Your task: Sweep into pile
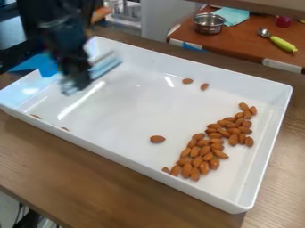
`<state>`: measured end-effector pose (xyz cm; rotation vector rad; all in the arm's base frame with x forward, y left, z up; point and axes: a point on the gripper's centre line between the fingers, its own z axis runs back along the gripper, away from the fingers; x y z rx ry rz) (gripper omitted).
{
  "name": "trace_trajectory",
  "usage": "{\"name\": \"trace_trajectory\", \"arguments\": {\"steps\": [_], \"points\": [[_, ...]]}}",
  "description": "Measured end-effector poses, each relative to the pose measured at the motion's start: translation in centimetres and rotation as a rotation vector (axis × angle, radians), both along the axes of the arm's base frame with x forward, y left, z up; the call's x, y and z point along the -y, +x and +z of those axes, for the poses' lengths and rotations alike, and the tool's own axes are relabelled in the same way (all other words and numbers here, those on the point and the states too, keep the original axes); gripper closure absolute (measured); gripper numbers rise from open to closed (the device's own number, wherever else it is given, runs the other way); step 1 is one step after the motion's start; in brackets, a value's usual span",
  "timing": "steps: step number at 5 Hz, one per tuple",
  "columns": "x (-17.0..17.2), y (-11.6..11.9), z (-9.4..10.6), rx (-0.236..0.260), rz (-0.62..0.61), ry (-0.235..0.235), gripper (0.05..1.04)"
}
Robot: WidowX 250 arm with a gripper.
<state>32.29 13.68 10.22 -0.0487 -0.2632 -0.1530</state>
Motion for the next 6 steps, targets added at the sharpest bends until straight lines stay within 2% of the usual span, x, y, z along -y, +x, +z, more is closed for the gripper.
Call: {"name": "trace_trajectory", "arguments": {"steps": [2,4,6], "points": [[-3.4,-2.4,-1.8,-0.012,-0.075,0.065,0.704],[-2.5,-4.6,-2.3,-0.063,-0.181,0.073,0.704],[0.5,-5.4,-2.5,-0.060,-0.184,0.069,0.704]]}}
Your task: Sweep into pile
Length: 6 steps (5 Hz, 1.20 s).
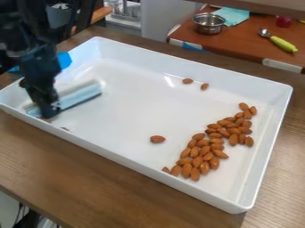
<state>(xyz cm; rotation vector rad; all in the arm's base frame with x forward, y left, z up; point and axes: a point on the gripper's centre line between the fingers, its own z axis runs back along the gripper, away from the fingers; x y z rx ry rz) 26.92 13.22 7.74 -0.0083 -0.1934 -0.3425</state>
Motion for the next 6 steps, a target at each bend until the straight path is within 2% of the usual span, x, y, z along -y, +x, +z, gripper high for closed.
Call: {"name": "trace_trajectory", "arguments": {"steps": [2,4,6], "points": [[4.6,1.5,-0.3,0.042,0.064,0.010,0.704],[9.7,3.0,-0.4,0.047,0.119,0.000,0.704],[14.7,2.3,-0.5,-0.011,0.104,-0.033,0.703]]}}
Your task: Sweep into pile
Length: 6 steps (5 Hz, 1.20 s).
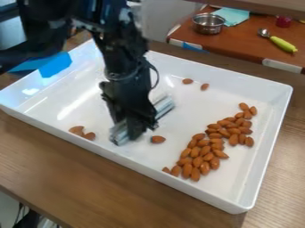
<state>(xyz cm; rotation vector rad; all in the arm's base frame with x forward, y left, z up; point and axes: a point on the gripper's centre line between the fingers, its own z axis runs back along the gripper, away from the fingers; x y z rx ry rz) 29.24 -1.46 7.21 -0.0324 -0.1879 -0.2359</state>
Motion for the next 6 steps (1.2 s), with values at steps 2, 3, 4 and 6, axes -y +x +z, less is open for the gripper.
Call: {"name": "trace_trajectory", "arguments": {"steps": [2,3,4,6], "points": [[4.7,-1.0,0.2,-0.054,-0.022,-0.074,0.704],[3.5,-1.7,0.6,-0.108,0.000,-0.115,0.704],[-1.5,-0.7,1.9,-0.069,0.087,-0.095,0.704],[-10.6,-1.1,3.7,0.014,0.140,-0.015,0.704]]}}
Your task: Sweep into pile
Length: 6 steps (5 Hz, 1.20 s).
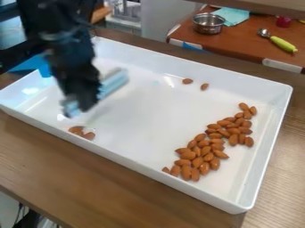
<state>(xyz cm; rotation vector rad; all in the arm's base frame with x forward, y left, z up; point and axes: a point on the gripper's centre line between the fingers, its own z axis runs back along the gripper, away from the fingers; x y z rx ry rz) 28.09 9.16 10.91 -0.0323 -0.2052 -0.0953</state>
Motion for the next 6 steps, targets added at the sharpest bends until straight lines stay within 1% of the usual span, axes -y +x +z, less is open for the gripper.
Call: {"name": "trace_trajectory", "arguments": {"steps": [1,2,3,4,5,6], "points": [[-1.5,-0.3,-1.1,0.025,-0.042,0.093,0.704],[-2.3,-1.1,-3.0,0.037,-0.057,0.173,0.704],[-1.5,-0.9,-3.1,0.053,-0.076,0.211,0.704],[0.6,-0.9,-3.3,0.051,-0.068,0.215,0.704],[4.2,-1.2,-3.3,0.022,-0.080,0.180,0.703],[7.0,-1.4,-3.4,-0.005,-0.066,0.135,0.704]]}}
